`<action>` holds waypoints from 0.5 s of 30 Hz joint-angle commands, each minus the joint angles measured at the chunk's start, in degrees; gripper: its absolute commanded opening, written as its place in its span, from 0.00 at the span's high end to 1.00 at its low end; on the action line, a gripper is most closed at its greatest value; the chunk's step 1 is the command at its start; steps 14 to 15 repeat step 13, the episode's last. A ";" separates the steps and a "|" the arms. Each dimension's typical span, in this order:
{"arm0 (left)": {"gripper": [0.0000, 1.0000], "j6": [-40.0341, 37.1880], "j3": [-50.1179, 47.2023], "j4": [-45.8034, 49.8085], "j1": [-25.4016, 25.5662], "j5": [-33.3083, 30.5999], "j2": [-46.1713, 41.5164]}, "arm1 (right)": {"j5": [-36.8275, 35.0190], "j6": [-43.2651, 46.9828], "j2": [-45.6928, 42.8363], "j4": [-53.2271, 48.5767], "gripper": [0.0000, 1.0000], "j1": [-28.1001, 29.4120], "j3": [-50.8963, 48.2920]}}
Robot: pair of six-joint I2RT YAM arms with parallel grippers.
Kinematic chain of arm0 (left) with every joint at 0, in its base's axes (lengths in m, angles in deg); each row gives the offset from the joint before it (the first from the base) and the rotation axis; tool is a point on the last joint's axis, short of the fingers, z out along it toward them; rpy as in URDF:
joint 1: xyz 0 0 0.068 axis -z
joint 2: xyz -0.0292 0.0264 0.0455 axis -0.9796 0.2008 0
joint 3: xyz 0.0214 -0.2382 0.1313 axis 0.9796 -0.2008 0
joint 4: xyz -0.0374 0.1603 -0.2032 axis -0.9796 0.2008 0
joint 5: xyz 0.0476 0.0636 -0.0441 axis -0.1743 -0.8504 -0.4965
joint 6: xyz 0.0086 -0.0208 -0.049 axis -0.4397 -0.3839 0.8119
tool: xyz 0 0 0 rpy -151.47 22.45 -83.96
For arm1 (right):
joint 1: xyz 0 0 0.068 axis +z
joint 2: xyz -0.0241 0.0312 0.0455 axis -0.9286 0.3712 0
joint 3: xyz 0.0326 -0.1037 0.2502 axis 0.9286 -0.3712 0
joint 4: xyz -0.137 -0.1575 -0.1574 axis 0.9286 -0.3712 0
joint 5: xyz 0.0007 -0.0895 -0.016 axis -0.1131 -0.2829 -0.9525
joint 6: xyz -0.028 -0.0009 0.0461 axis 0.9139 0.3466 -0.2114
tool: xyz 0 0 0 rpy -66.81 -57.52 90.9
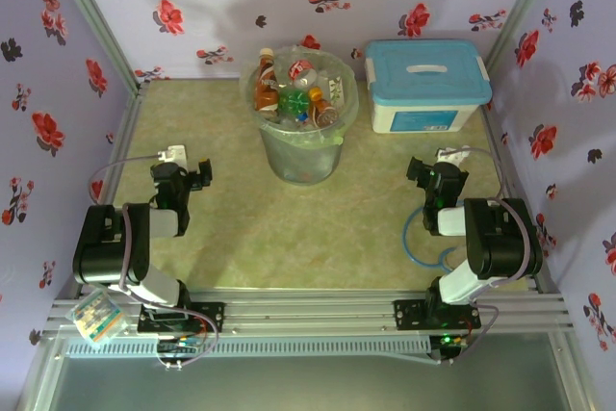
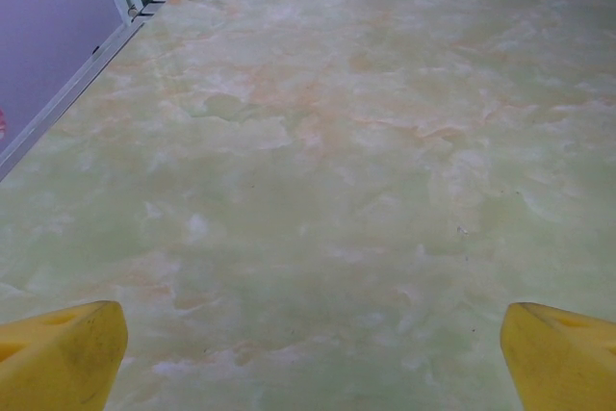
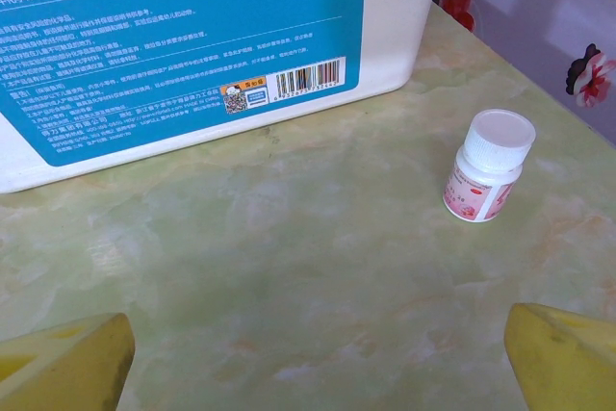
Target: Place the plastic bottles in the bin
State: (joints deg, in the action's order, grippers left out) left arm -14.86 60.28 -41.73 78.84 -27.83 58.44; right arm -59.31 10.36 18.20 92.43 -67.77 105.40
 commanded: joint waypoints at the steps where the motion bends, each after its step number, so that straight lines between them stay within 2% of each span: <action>1: 0.00 -1.33 -0.13 -2.07 -0.18 -1.49 0.39 | 0.06 0.94 -0.31 1.92 0.01 0.34 -0.05; 15: 0.00 -1.44 -0.11 -1.98 -0.08 -1.59 0.39 | 1.30 1.56 -0.31 1.30 0.01 0.54 0.29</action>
